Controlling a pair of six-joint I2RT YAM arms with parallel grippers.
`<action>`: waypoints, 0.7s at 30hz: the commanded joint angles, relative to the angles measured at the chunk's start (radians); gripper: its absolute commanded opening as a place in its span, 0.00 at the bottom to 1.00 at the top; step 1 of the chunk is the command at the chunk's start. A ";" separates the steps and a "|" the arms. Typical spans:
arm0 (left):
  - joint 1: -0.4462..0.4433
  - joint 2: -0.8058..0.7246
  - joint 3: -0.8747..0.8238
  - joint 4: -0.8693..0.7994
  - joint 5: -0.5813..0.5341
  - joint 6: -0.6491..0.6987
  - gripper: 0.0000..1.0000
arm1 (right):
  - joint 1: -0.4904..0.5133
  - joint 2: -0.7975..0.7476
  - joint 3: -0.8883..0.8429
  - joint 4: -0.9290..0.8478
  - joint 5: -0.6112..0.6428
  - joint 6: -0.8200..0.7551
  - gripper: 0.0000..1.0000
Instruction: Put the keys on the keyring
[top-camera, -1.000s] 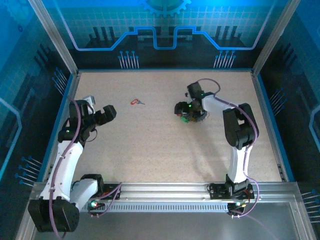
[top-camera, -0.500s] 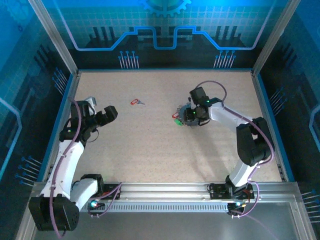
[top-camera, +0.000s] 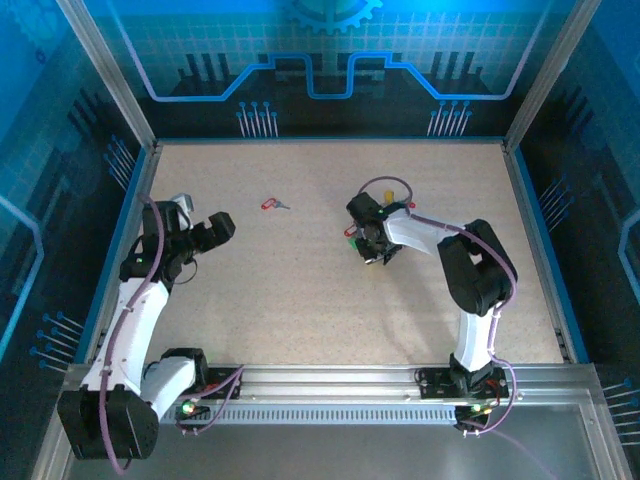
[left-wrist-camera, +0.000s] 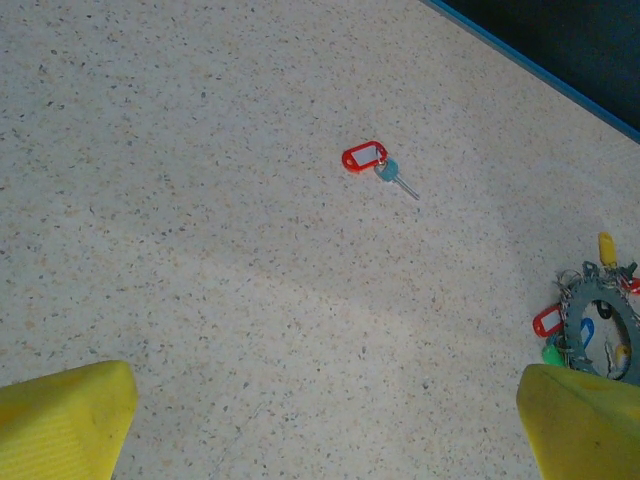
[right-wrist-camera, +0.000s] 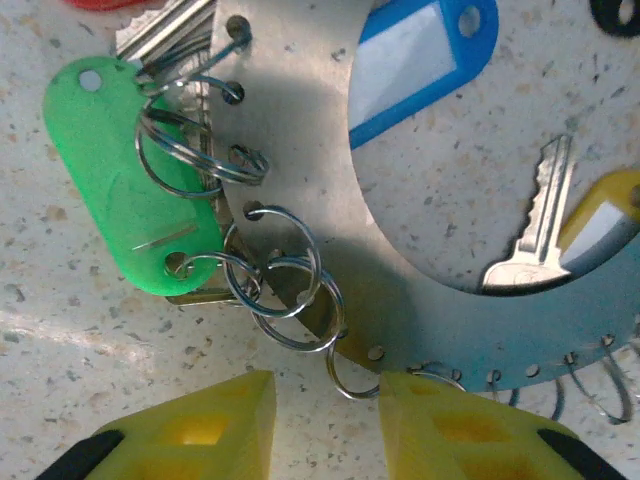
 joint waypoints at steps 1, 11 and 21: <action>0.003 -0.020 0.005 -0.006 -0.004 0.003 0.99 | 0.022 0.014 0.045 -0.047 0.097 -0.037 0.32; 0.003 -0.028 0.004 -0.005 0.001 0.001 0.99 | 0.029 0.053 0.050 -0.052 0.134 -0.044 0.26; 0.001 -0.033 0.002 -0.003 0.000 -0.003 0.99 | 0.050 0.056 0.056 -0.066 0.139 -0.050 0.38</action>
